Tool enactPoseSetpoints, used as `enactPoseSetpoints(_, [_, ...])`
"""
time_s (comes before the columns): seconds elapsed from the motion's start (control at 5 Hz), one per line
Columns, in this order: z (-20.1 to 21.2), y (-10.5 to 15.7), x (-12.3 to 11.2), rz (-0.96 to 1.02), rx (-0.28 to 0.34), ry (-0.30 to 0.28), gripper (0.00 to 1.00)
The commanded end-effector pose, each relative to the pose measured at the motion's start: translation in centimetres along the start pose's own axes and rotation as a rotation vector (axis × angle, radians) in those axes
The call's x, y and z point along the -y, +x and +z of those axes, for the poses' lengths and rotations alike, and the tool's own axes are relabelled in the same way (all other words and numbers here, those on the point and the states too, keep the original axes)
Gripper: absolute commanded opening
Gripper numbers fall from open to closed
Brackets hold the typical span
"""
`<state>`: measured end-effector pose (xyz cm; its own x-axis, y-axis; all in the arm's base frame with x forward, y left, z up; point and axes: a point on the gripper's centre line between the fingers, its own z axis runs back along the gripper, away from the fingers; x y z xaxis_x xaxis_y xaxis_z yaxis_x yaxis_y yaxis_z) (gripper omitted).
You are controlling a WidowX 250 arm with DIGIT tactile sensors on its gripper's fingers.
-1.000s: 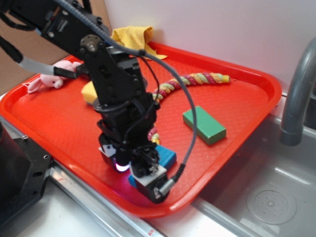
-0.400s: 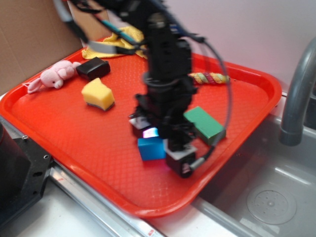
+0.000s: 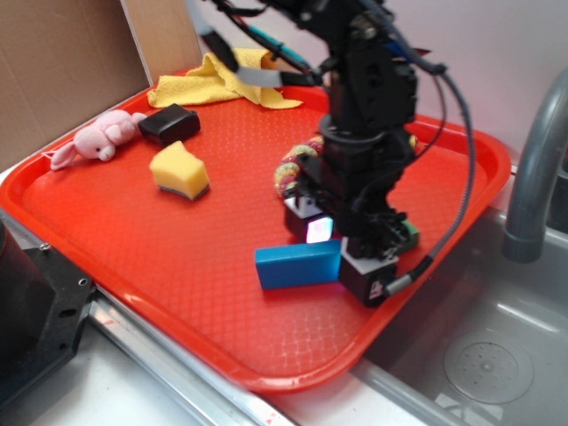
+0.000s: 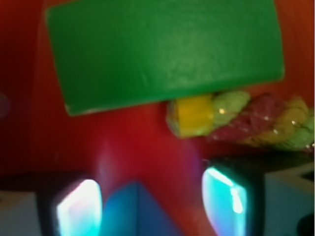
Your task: Grab the blue block.
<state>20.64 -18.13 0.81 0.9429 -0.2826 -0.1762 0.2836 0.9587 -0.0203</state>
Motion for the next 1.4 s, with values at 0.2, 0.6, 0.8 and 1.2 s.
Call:
enactPoseSetpoints(0.2, [0.2, -5.6, -0.2, -0.073, 0.061, -0.044, 1.0])
enactPoseSetpoints(0.6, [5.2, -9.1, -1.0, -0.389, 0.266, -0.023, 1.0])
enactPoseSetpoints(0.8, [7.4, -10.2, -0.7, -0.454, 0.299, -0.01, 1.0])
enactPoseSetpoints(1.2, [6.8, -11.8, -3.5, -0.852, 0.257, 0.033, 1.0])
